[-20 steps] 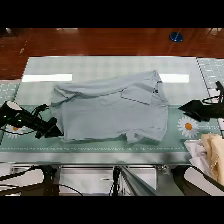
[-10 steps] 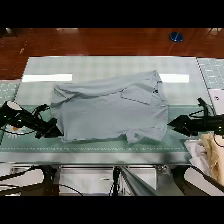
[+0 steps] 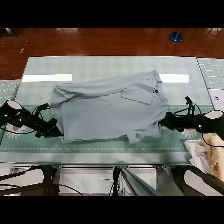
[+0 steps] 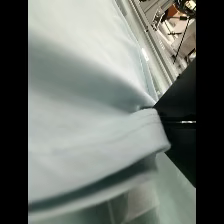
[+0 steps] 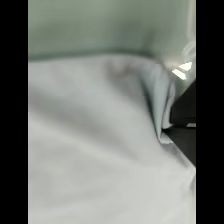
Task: Fold the shirts.
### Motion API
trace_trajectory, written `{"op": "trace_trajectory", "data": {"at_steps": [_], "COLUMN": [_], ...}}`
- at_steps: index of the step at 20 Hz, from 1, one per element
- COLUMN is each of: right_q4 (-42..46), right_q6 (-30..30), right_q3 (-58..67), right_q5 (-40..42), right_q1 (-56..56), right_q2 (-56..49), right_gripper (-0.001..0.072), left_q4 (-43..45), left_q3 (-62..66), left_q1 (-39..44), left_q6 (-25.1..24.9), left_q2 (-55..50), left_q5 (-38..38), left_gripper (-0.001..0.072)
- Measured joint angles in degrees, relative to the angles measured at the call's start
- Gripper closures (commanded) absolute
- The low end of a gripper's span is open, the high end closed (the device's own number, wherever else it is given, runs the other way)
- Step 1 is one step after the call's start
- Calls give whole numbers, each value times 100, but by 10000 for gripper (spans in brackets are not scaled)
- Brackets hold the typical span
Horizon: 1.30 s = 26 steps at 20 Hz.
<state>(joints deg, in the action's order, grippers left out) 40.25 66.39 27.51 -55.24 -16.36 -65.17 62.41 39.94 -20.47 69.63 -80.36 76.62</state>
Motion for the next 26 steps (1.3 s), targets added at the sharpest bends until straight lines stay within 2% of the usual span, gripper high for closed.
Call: {"op": "trace_trajectory", "data": {"at_steps": [2, 6, 8, 12, 15, 19, 22, 26], "right_q4": [-404, -763, -765, -350, 160, 1196, 1810, 2625], "right_q6": [-256, -413, -280, 260, 774, 1578, 2107, 2437], "right_q3": [297, 1665, 2662, 4903, 6485, 8271, 9014, 9357], "right_q5": [-90, -234, -140, 42, 103, -179, -1054, -2636], "right_q1": [83, 146, 157, 168, 168, 168, 168, 168], "right_q2": [221, 1165, 1578, 1974, 2068, 2118, 2194, 2238], "right_gripper": [690, 691, 691, 691, 691, 691, 691, 691], "left_q4": [-339, -2389, -3316, -3969, -3672, -2131, -1095, -428], "left_q3": [387, 1770, 2791, 4946, 6500, 7805, 8129, 8150], "left_q1": [-46, -330, -463, -592, -621, -632, -632, -632], "left_q6": [-177, -472, -476, -98, 483, 1357, 1779, 1912], "left_q2": [221, 1158, 1703, 2529, 3008, 3639, 4026, 4260], "left_q5": [-365, -120, -140, -170, -243, -44, 713, 2026], "left_gripper": [688, 689, 689, 690, 690, 690, 690, 690]}}
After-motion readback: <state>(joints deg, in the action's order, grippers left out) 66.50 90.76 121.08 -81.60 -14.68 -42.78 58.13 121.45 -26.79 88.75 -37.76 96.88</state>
